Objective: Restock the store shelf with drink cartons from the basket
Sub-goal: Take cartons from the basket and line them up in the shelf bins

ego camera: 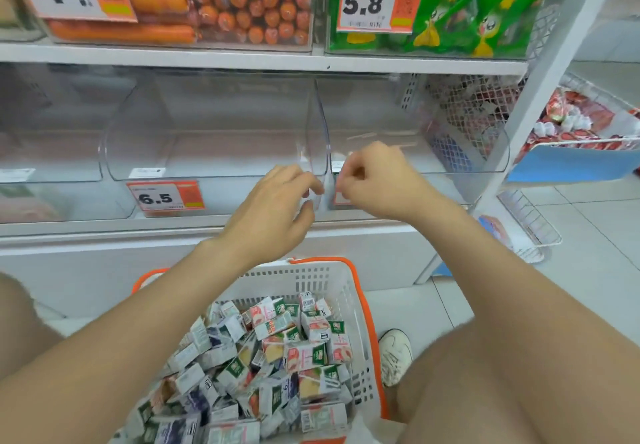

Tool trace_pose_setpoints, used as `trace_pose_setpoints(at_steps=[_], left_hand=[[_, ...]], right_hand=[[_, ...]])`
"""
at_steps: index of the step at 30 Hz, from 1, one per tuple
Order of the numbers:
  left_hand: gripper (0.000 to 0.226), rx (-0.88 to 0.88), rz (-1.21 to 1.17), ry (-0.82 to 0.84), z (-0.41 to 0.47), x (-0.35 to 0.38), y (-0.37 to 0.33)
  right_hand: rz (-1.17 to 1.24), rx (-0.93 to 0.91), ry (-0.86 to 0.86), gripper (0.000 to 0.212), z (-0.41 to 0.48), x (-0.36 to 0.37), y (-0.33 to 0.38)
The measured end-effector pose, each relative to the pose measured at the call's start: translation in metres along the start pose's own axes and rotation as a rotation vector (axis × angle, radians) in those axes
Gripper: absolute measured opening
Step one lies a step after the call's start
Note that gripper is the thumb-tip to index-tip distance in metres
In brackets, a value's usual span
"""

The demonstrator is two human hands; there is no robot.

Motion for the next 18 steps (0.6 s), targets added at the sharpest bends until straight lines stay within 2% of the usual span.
trace_pose_setpoints(at_steps=[3,8,11,16,18], left_hand=[[0.02,-0.138,-0.095,0.123,-0.045,0.016,0.02],[0.026,-0.345,-0.102,0.542,-0.13,0.07,0.053],[0.025,-0.394,-0.077,0.78,-0.169,0.103,0.062],[0.017,-0.484,-0.136,0.964,-0.216,0.155,0.073],[0.023,-0.497,-0.151,1.026,-0.231,0.172,0.073]], right_hand=[[-0.174,-0.114,0.403,0.024,-0.031,0.064,0.029],[-0.399,-0.228,0.81,0.034,-0.085,0.161,0.04],[-0.462,-0.237,0.926,0.037,-0.104,0.211,0.027],[-0.559,-0.233,0.955,0.031,-0.114,0.267,-0.004],[-0.579,-0.252,0.953,0.023,-0.116,0.284,-0.016]])
Point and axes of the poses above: each hand's wrist, its own z-axis towards the middle knuckle, its own x-axis out of the palm, y = z × x, the point moved 6 cm from there along z, towards the middle knuckle, and after that the axes turned 2 degrees about x, right-handed, at the moved point
